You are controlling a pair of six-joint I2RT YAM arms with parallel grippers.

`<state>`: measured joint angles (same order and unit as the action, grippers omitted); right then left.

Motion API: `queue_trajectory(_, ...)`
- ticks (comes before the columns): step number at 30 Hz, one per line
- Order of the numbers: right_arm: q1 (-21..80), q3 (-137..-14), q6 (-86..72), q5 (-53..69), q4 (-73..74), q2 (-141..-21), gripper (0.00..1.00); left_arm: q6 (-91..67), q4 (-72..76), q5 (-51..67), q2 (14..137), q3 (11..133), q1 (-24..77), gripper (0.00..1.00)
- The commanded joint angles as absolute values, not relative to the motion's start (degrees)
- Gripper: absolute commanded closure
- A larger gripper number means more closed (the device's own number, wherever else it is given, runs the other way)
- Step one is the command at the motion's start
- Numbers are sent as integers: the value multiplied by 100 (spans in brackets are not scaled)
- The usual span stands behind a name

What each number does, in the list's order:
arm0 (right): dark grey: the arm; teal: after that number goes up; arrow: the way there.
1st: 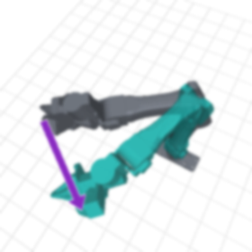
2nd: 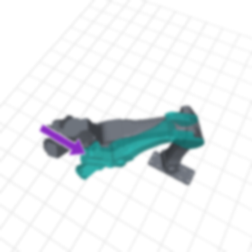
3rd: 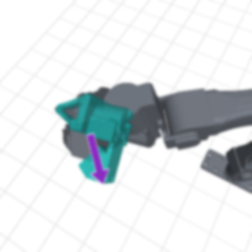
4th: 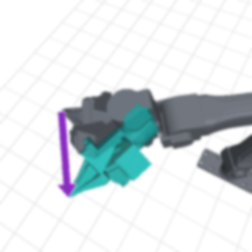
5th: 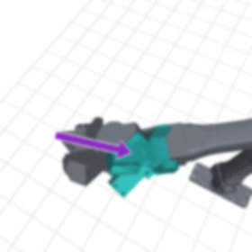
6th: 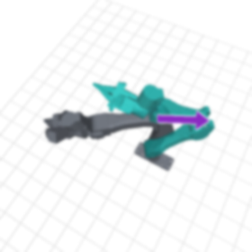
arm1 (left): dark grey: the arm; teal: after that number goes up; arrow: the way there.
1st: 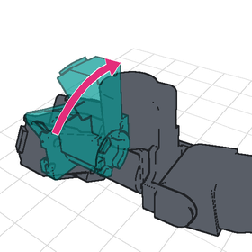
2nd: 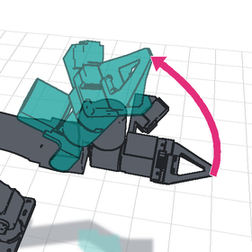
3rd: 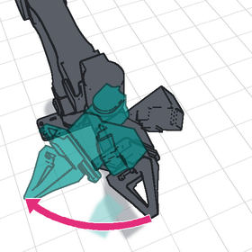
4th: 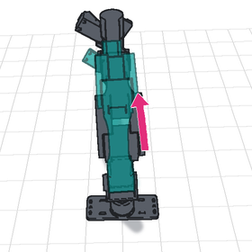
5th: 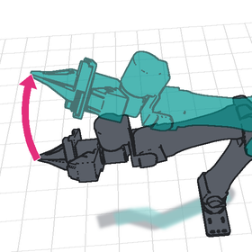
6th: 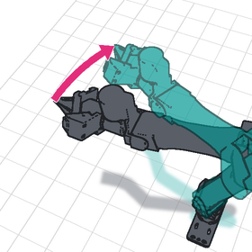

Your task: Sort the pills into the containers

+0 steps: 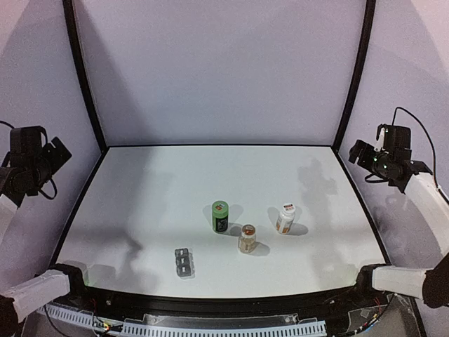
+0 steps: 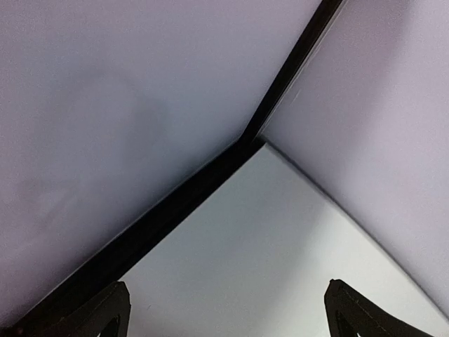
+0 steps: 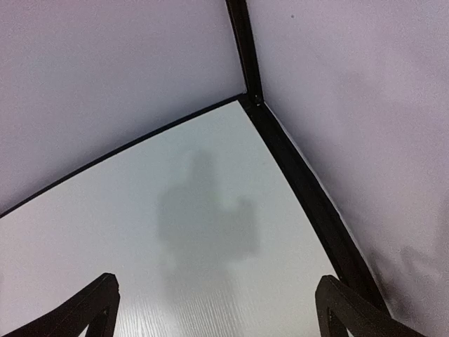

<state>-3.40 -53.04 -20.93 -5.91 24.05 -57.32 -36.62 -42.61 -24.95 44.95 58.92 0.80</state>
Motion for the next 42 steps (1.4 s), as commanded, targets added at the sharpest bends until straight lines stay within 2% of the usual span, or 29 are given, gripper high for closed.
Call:
queue_trajectory(1,-325,-5529,-2260,-311,3071,-5565,2,-3948,-5087,-2332,4072,5824,79,1)
queue_trajectory(6,-312,-6050,-2210,101,3667,-5684,2,-4235,-5422,-2400,4068,5743,79,1)
queue_trajectory(9,46,-6449,-2083,-7,4239,-5906,2,-4382,-5652,-2234,4136,5709,79,1)
queue_trajectory(12,1168,-6885,-1917,-364,4676,-6205,2,-4531,-5888,-2129,4176,5613,79,1)
queue_trajectory(19,5248,-8140,-2099,-1596,4962,-7652,2,-4671,-5985,-1976,4142,5219,79,1)
queue_trajectory(23,6563,-8632,-2578,-1783,4464,-8873,2,-4773,-5902,-1931,4122,5067,79,1)
queue_trajectory(26,7040,-9278,-2855,-1628,4286,-9850,2,-4760,-5905,-1900,4174,5048,79,1)
queue_trajectory(34,7763,-11575,-3595,-2450,5287,-12433,2,-4762,-6149,-1933,4297,5176,79,1)
queue_trajectory(42,7918,-12027,-3880,-1872,5306,-13242,2,-4817,-6140,-1765,4203,5035,79,1)
